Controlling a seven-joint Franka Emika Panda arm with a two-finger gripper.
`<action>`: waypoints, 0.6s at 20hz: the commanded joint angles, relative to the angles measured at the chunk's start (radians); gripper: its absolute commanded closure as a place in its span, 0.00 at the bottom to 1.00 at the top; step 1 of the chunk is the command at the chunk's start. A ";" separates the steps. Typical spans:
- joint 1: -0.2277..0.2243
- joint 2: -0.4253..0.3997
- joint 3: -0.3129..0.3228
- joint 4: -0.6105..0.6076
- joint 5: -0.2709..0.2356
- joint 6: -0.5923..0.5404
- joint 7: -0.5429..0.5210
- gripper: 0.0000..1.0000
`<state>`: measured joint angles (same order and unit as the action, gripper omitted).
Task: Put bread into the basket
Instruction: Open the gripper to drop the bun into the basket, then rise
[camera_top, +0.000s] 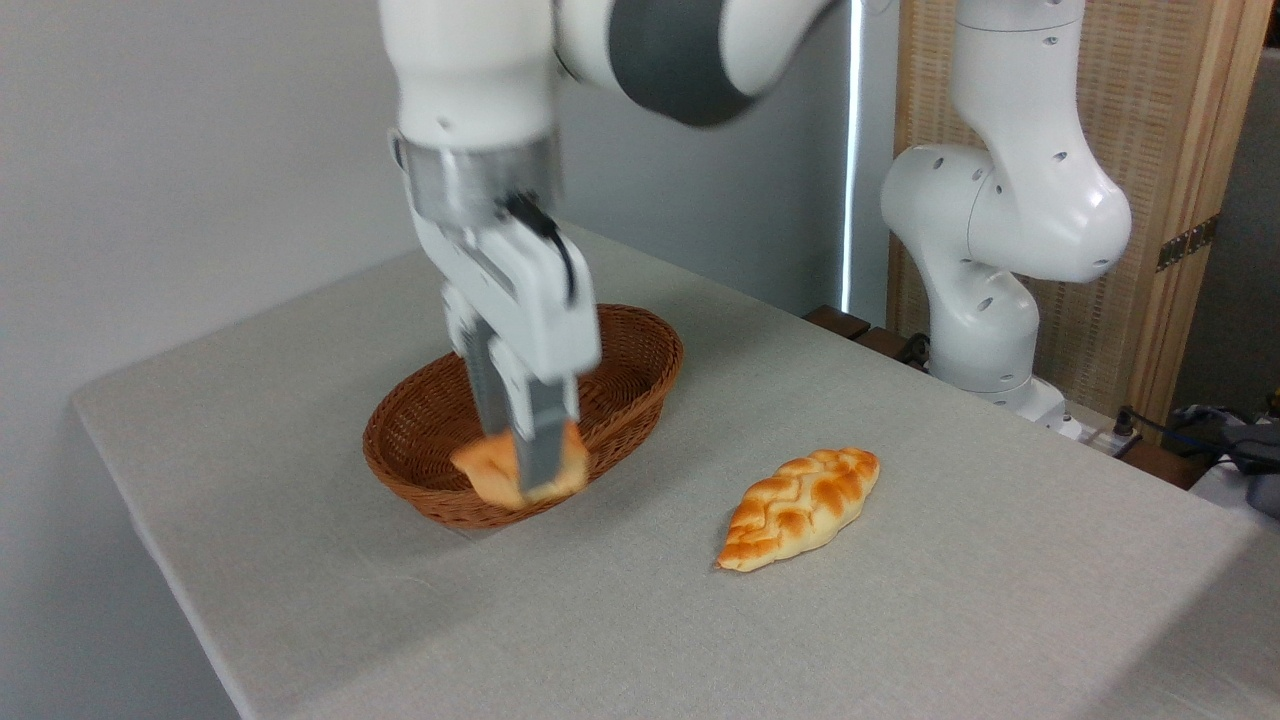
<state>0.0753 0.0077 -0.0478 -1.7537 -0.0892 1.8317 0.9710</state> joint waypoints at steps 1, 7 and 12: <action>-0.002 -0.014 -0.136 0.028 -0.008 -0.046 -0.168 0.28; -0.002 -0.006 -0.285 0.028 0.040 -0.140 -0.336 0.33; -0.002 -0.003 -0.308 0.028 0.057 -0.172 -0.397 0.16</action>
<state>0.0675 0.0026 -0.3499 -1.7368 -0.0467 1.6779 0.6152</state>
